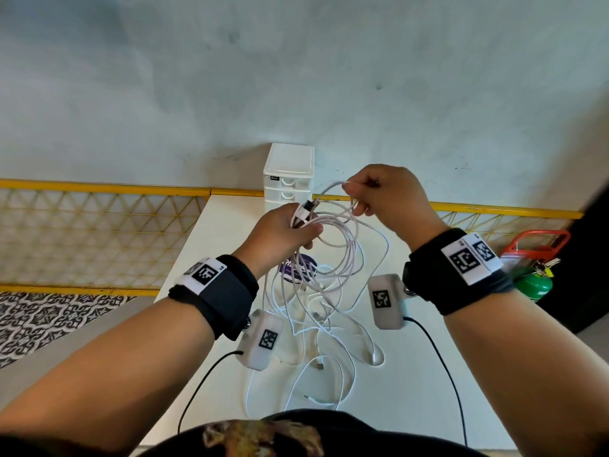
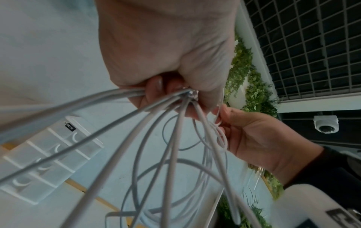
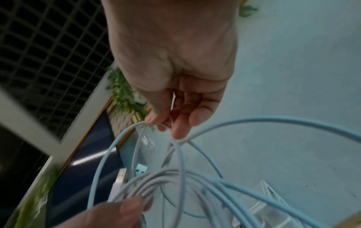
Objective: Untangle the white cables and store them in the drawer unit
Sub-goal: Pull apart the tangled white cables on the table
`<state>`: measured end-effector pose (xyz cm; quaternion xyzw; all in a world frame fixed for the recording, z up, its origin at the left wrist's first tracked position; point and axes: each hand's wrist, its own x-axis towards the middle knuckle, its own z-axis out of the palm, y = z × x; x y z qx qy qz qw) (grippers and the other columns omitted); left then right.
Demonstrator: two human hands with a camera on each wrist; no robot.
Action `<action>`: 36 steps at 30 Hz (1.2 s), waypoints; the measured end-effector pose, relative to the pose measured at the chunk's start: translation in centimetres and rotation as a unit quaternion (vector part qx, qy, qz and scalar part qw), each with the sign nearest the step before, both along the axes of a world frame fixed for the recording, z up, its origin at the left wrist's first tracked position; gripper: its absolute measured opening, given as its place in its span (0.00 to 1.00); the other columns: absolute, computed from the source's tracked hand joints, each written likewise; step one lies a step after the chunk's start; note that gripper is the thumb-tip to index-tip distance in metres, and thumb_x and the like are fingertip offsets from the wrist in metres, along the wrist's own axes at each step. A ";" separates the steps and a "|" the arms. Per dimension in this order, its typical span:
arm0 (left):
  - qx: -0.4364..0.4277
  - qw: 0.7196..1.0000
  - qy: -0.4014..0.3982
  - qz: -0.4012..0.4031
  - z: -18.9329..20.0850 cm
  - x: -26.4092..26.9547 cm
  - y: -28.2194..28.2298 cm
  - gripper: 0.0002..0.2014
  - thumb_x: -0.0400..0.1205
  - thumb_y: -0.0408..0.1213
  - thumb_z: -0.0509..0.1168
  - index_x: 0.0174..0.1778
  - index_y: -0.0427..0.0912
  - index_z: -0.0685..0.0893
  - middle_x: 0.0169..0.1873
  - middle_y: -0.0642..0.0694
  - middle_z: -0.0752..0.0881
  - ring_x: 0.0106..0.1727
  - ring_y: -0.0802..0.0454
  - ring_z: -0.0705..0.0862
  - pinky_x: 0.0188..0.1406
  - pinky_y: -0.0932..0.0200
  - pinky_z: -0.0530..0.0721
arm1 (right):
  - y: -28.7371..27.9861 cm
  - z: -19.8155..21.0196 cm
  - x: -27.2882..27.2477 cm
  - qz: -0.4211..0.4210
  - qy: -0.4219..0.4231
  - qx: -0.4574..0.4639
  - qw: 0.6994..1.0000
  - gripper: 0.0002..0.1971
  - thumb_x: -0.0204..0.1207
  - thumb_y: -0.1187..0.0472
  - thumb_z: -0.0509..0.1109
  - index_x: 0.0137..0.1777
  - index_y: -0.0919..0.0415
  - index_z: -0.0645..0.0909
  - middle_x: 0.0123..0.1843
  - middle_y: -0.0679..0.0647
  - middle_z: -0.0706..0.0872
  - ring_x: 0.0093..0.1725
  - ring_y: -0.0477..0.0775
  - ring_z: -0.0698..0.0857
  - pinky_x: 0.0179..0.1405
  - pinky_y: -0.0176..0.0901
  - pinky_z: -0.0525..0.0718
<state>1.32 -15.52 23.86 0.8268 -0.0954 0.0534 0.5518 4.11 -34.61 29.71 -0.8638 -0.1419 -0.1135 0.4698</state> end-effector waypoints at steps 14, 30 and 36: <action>0.040 0.999 -0.024 0.011 0.4 1.3 -0.5 0.06 0.80 0.39 0.71 0.41 0.41 0.87 0.26 0.51 0.84 0.27 0.62 0.77 0.26 0.71 0.71 | 0.1 -1.3 0.0 0.082 0.020 -0.179 0.980 0.13 0.78 0.64 0.70 0.60 0.49 0.83 0.45 0.46 0.83 0.38 0.43 0.79 0.29 0.22 0.72; -0.061 0.997 0.051 -0.003 -0.4 2.2 1.3 0.10 0.77 0.43 0.75 0.51 0.45 0.90 0.50 0.50 0.92 0.53 0.54 0.89 0.64 0.53 0.81 | 0.6 -0.7 3.3 0.012 0.131 0.261 0.956 0.09 0.88 0.58 0.52 0.48 0.59 0.69 0.30 0.54 0.88 0.26 0.56 0.86 0.19 0.38 0.69; -0.103 0.993 0.050 0.020 -0.4 2.6 1.1 0.07 0.76 0.41 0.76 0.39 0.42 0.88 0.23 0.57 0.84 0.26 0.63 0.77 0.34 0.65 0.74 | 1.4 -1.5 3.4 0.041 0.143 0.262 0.953 0.09 0.89 0.57 0.51 0.49 0.59 0.68 0.31 0.56 0.87 0.28 0.58 0.88 0.19 0.37 0.71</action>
